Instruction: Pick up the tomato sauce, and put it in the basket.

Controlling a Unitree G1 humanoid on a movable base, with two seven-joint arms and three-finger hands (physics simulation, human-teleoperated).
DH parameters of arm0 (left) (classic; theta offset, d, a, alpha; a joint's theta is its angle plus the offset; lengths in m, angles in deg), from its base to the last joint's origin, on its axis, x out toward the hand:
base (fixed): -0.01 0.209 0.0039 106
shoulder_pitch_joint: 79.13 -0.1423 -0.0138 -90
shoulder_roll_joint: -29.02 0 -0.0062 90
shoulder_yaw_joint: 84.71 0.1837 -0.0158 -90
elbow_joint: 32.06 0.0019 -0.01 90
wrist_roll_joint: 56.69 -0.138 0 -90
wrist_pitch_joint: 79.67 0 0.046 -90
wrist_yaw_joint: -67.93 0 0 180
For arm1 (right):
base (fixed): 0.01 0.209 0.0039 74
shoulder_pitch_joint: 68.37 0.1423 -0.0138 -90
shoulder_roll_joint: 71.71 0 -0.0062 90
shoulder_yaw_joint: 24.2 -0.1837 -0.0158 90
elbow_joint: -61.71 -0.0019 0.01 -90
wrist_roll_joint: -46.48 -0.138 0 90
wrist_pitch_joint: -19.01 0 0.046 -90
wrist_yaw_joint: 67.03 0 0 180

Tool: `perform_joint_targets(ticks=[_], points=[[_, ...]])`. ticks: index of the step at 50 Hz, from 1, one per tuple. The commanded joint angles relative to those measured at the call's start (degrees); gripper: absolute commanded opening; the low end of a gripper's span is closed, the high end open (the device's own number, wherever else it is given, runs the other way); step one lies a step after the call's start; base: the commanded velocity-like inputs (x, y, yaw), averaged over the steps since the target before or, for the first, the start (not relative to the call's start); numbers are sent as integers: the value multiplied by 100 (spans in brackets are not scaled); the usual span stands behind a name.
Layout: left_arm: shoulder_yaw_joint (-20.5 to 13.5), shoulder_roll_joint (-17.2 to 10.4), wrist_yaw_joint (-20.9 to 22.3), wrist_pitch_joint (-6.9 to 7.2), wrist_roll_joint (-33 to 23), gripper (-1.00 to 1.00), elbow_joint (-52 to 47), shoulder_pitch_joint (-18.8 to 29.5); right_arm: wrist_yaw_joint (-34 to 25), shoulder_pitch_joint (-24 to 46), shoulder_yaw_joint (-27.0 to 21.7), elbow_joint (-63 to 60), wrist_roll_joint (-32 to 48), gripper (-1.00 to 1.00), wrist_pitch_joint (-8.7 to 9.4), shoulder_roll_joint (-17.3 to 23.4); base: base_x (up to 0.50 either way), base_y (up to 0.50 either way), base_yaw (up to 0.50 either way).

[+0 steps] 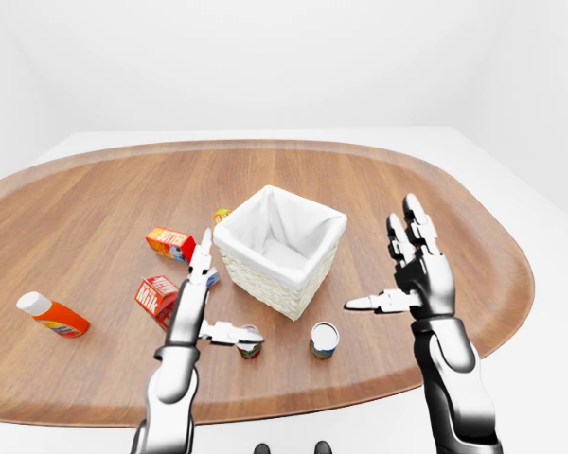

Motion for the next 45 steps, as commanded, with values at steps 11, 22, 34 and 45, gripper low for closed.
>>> perform_joint_targets(ticks=[11, 22, 34, 45], points=[[86, -20, -17, -134, -423, 100, 95, -139, 14, 12, 2, 59, 24, 100, 0, 0, 0, 0, 0], [121, -19, -99, -307, -638, 100, 224, -218, 13, 3, 10, 71, 33, 100, 0, -2, 0, 0, 0], [151, -23, -156, -394, -693, 100, 316, -289, 13, 6, 13, 92, 35, 100, 0, -3, 0, 0, 0], [178, -26, -210, -429, -796, 100, 370, -317, 17, 12, 15, 97, 38, 100, 0, -2, 0, 0, 0]])
